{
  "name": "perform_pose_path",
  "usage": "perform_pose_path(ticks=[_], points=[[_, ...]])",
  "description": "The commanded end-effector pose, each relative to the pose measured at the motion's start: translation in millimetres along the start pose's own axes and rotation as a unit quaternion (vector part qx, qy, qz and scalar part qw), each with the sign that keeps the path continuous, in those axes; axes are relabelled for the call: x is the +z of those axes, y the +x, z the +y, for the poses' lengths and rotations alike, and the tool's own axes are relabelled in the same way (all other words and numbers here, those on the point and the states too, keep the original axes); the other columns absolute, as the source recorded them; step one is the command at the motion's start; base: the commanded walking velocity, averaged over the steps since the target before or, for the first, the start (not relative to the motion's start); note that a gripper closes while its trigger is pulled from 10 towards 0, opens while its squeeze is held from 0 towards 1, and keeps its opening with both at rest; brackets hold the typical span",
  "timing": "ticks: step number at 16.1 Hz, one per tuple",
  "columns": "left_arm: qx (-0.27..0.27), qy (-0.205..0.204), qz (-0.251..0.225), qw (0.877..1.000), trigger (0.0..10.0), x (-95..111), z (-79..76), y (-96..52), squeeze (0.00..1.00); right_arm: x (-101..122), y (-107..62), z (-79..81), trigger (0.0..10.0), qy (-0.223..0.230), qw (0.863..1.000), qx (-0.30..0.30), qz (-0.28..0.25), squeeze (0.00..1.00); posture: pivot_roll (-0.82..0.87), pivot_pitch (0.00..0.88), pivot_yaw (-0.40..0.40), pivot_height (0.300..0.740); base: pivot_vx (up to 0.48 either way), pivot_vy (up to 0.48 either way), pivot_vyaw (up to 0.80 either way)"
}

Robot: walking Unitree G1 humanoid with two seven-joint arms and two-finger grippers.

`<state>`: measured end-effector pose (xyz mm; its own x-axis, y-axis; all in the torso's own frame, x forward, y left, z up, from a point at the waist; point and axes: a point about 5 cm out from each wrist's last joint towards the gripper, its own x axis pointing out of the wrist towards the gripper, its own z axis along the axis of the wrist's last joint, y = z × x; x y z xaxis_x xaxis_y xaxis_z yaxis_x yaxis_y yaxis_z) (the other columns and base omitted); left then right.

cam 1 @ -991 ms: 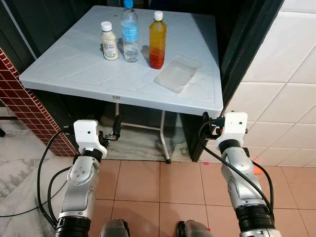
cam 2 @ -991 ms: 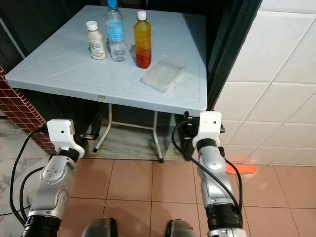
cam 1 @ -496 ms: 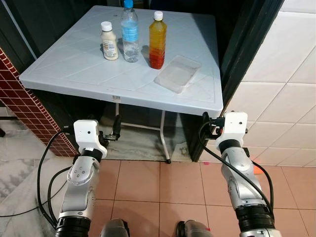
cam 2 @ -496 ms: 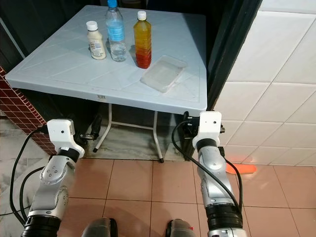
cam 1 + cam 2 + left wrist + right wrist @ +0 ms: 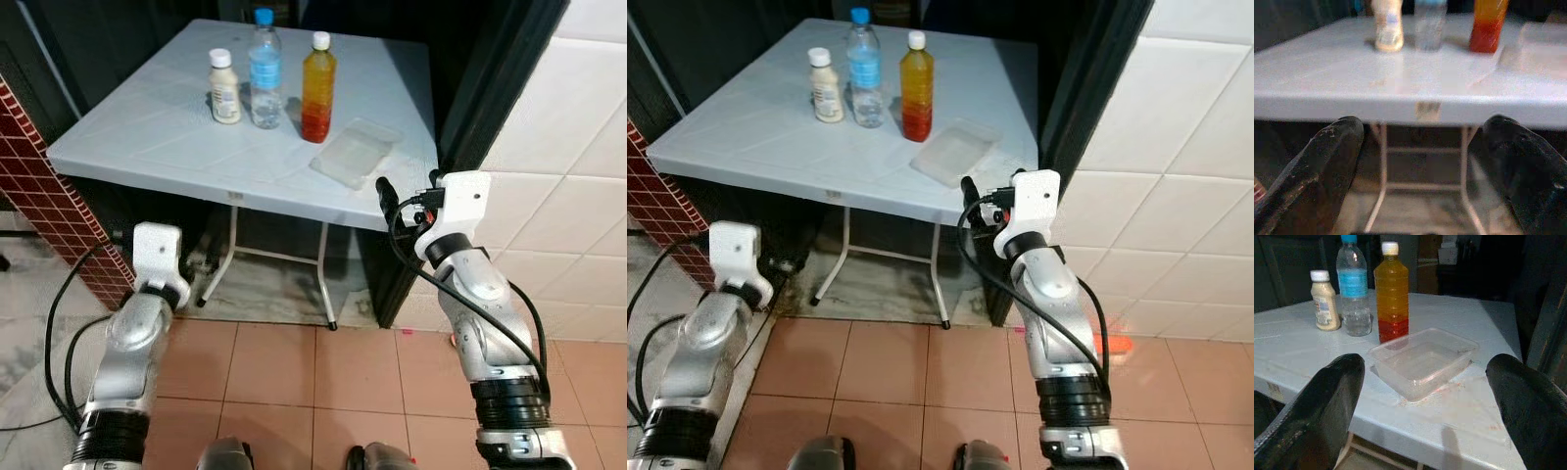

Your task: Restocking fridge

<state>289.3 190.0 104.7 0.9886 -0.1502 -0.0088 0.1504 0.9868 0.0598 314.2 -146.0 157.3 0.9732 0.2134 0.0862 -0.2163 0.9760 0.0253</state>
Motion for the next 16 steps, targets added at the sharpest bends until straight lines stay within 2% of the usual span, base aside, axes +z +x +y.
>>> perform_pose_path(ticks=[1,2,6,7,8,9,10,11,14,16], points=[[-0.011,-0.023,-0.006,1.000,10.0,2.7,-6.8,-2.9,0.00,0.2,-3.4,-8.4,10.0,0.000,1.000,-0.013,0.006,0.00,0.02,0.016,-0.007,0.740,0.000,0.000,0.00],[0.005,-0.037,-0.008,0.999,10.0,-0.4,-5.7,-5.9,0.00,-4.0,-7.2,-10.2,10.0,-0.004,1.000,-0.026,0.015,0.00,0.02,0.014,-0.004,0.740,0.000,0.000,0.00],[0.044,-0.048,-0.016,0.998,10.0,-1.6,-3.3,-12.0,0.00,-24.9,-18.8,-10.4,10.0,-0.002,0.997,-0.062,0.054,0.00,0.02,0.024,0.000,0.740,0.000,0.000,0.00],[0.045,-0.053,-0.013,0.997,10.0,0.7,-3.8,-11.4,0.00,-29.4,-19.2,-9.2,10.0,0.026,0.995,-0.077,0.051,0.00,0.02,0.027,0.000,0.740,0.000,0.000,0.00],[0.034,-0.056,-0.018,0.998,10.0,2.3,-4.3,-10.0,0.00,-29.4,-16.6,-9.6,10.0,0.003,0.995,-0.089,0.044,0.00,0.02,0.028,0.001,0.740,0.000,0.000,0.00],[0.030,-0.053,-0.023,0.998,10.0,3.3,-4.2,-9.4,0.00,-29.4,-15.3,-8.8,10.0,0.024,0.995,-0.082,0.049,0.00,0.02,0.029,0.002,0.740,0.000,0.000,0.00],[0.032,-0.051,-0.024,0.998,10.0,3.6,-4.3,-9.2,0.00,-27.9,-14.8,-9.9,10.0,0.019,0.995,-0.086,0.047,0.00,0.03,0.028,0.001,0.740,0.259,0.000,0.00],[0.018,-0.044,-0.017,0.999,10.0,2.5,-6.7,-8.7,0.00,-25.5,-13.6,-10.3,10.0,-0.035,0.995,-0.088,0.041,0.00,0.02,0.028,0.001,0.740,0.000,0.000,0.00],[0.014,-0.045,-0.013,0.999,10.0,1.4,-12.7,-8.6,0.00,-31.2,-17.4,-4.3,10.0,-0.004,0.996,-0.079,0.046,0.00,0.03,0.028,0.001,0.740,0.000,0.000,0.00],[0.012,-0.045,-0.013,0.999,10.0,0.8,-14.3,-8.4,0.00,-31.8,-17.9,-0.3,10.0,0.000,0.996,-0.077,0.045,0.00,0.02,0.030,0.001,0.740,0.261,0.000,-0.80]])
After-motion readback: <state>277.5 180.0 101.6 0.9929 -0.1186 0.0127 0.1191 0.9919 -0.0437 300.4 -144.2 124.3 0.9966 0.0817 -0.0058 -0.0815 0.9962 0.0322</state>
